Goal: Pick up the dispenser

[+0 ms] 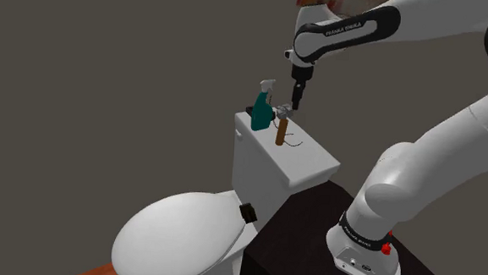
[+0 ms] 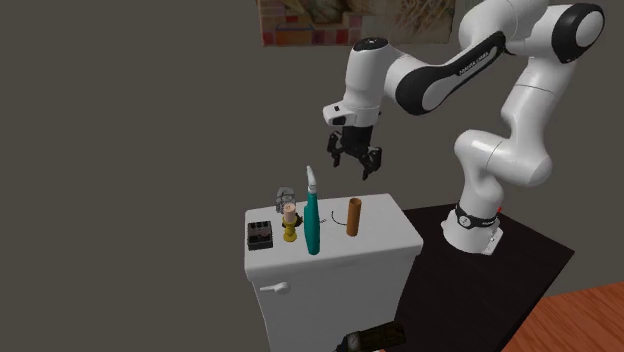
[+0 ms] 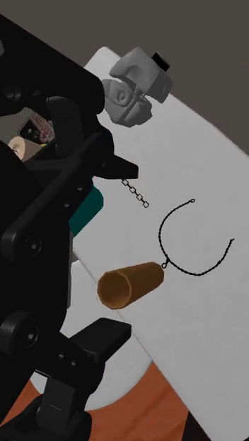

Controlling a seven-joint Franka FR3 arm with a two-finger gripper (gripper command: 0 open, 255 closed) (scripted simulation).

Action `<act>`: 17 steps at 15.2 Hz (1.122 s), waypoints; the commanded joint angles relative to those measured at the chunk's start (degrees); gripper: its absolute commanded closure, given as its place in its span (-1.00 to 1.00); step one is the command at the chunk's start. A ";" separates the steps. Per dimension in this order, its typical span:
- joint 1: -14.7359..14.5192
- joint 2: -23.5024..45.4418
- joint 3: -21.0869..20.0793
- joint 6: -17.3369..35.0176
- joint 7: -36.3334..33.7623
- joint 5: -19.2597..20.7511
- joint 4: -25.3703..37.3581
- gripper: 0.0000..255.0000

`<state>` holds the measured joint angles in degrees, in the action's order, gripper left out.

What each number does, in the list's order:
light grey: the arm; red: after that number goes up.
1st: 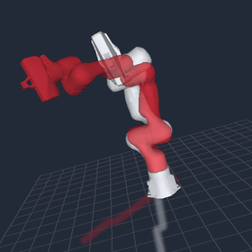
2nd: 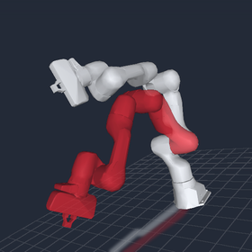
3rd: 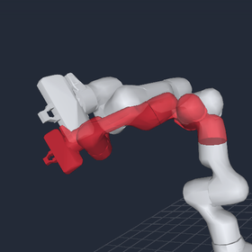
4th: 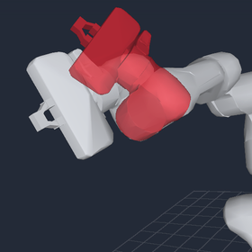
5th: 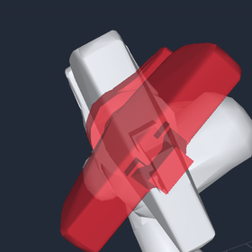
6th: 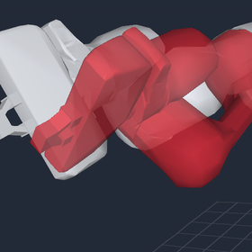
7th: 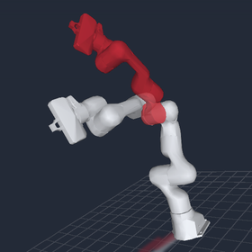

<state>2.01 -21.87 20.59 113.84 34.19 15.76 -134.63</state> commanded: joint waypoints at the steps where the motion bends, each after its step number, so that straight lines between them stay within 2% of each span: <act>1: -0.11 3.96 2.00 3.14 3.50 0.02 1.50 -1.00; 5: -0.42 12.58 5.31 8.54 10.55 -1.78 5.73 -1.00; 9: -0.09 21.88 7.51 13.01 18.28 -5.64 11.19 -1.00; 16: 3.86 38.56 7.02 17.46 31.55 -14.46 23.92 -1.00; 17: 4.17 39.16 6.81 17.54 31.96 -14.72 24.48 -1.00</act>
<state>5.52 15.59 27.65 131.29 64.77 1.95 -111.85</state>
